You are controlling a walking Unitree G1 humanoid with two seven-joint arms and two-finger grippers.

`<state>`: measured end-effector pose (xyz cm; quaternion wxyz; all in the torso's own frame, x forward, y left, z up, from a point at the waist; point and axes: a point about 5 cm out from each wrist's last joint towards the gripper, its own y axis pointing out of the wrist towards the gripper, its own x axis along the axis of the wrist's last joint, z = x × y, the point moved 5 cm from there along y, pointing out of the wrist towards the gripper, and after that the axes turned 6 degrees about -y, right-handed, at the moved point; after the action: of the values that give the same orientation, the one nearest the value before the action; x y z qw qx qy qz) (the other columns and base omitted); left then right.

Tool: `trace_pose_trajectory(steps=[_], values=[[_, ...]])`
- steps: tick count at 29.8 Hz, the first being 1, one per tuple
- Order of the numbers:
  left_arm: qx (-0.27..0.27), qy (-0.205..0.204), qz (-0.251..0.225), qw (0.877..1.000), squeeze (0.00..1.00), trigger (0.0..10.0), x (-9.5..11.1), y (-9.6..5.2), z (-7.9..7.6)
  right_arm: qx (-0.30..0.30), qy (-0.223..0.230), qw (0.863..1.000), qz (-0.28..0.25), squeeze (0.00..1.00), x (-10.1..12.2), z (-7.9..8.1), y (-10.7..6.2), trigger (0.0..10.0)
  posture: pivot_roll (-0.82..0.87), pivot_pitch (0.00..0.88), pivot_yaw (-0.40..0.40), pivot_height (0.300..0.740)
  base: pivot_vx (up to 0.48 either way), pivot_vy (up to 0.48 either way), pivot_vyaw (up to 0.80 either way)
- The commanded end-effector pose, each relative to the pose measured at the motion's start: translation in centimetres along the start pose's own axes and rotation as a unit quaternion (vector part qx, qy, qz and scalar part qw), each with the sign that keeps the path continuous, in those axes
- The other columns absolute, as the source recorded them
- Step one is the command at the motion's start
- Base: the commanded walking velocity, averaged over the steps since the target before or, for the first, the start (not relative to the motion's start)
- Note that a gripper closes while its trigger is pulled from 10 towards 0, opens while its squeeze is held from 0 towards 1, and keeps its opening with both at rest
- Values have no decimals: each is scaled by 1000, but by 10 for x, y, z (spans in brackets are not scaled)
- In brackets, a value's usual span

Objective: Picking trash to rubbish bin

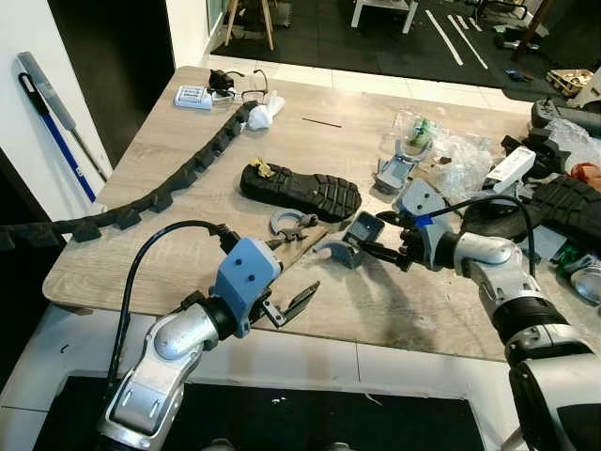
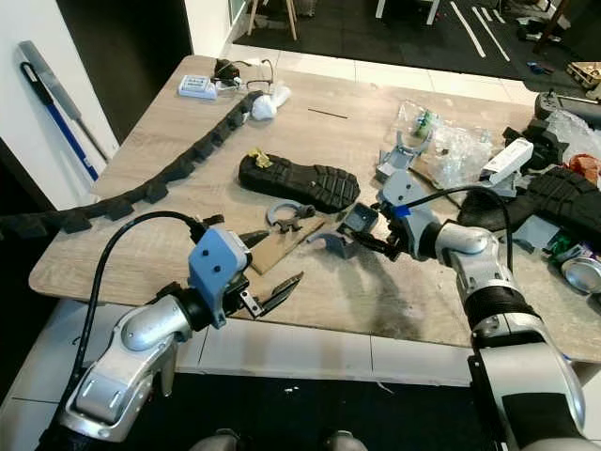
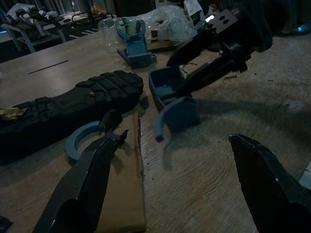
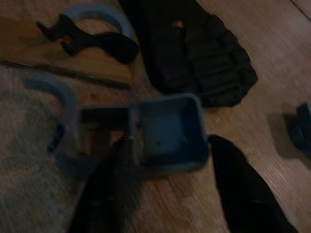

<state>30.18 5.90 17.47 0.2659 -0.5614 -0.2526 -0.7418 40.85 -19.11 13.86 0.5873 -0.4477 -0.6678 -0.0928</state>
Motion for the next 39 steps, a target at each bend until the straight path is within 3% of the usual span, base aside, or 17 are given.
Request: trace_pose_trajectory(steps=[1,11,22,26,32,35,39], values=[[-11,3,5,1000,0,10000,-1,0,-6,23,39,997,60,0,-40,19,0,0,-2,223,-64,740,0,0,0],[-12,6,4,1000,0,10000,-1,2,-5,21,54,997,55,0,-40,18,0,0,-2,210,-66,740,0,0,0],[-7,14,2,1000,0,10000,-1,3,-2,4,62,998,24,0,-24,8,0,0,5,181,-69,740,0,0,0],[-1,18,-3,1000,0,10000,2,3,1,-2,110,992,-66,0,11,-5,-3,0,9,176,-67,740,0,0,0],[18,20,-13,1000,0,10000,6,3,9,-1,182,947,-265,0,95,-37,-29,0,10,174,-65,740,0,0,0],[24,21,-16,999,0,10000,7,4,11,9,195,932,-304,0,112,-41,-37,0,10,174,-65,740,0,0,0],[30,23,-18,999,0,10000,7,5,12,13,183,935,-305,0,114,-39,-37,0,8,169,-64,740,0,0,0]])
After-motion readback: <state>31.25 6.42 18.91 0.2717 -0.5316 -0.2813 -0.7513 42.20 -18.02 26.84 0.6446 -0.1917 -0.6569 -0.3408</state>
